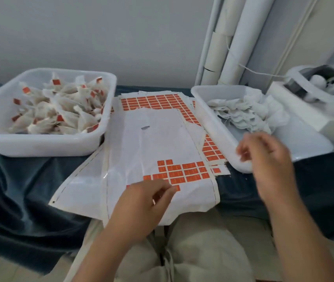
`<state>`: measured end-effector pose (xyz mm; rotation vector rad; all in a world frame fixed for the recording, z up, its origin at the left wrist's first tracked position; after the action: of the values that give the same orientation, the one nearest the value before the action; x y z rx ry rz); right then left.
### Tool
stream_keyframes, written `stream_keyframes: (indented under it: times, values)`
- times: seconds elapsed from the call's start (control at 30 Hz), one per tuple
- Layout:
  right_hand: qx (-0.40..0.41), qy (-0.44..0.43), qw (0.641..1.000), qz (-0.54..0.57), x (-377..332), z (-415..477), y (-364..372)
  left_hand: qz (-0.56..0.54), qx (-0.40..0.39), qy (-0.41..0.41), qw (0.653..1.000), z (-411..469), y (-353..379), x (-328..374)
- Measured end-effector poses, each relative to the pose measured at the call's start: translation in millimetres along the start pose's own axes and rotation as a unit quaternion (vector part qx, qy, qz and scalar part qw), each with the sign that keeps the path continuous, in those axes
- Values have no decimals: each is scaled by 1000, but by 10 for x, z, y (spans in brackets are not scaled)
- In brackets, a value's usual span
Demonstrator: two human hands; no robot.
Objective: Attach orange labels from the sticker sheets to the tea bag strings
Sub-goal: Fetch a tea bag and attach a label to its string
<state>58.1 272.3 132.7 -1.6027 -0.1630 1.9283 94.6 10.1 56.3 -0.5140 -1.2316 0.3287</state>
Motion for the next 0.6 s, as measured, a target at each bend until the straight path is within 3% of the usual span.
stream_keyframes:
  times: [0.07,0.17,0.27,0.33,0.43,0.5,0.6]
  values:
    - [50,8,998,-32,73,420,-235,-46,20,-3,999,5,-7,6]
    - [-43,45,973,-223,389,1205,-418,-122,26,-31,992,19,1,-3]
    - [-151,151,878,-428,864,1762,-448,-142,10,-57,988,9,35,-1]
    - [-188,176,822,-508,1035,1859,-394,-124,9,-68,990,16,44,-6]
    - [-153,169,832,-507,1122,1881,-410,-108,19,-65,992,31,20,-46]
    - [-80,154,866,-470,1080,1847,-535,-116,29,-67,991,35,-7,-85]
    - [16,64,921,-383,799,1677,-695,-129,37,-64,989,30,-39,-93]
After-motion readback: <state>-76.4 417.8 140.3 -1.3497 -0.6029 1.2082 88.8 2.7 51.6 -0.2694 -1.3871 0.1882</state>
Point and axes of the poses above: each hand's wrist, its own z-axis towards the middle knuckle, its own y-axis out of the palm, x = y × z, the point moved 4 cm from there along z, towards the middle knuckle, and after that the axes turned 10 degrees about -z, right-handed, at the moved point
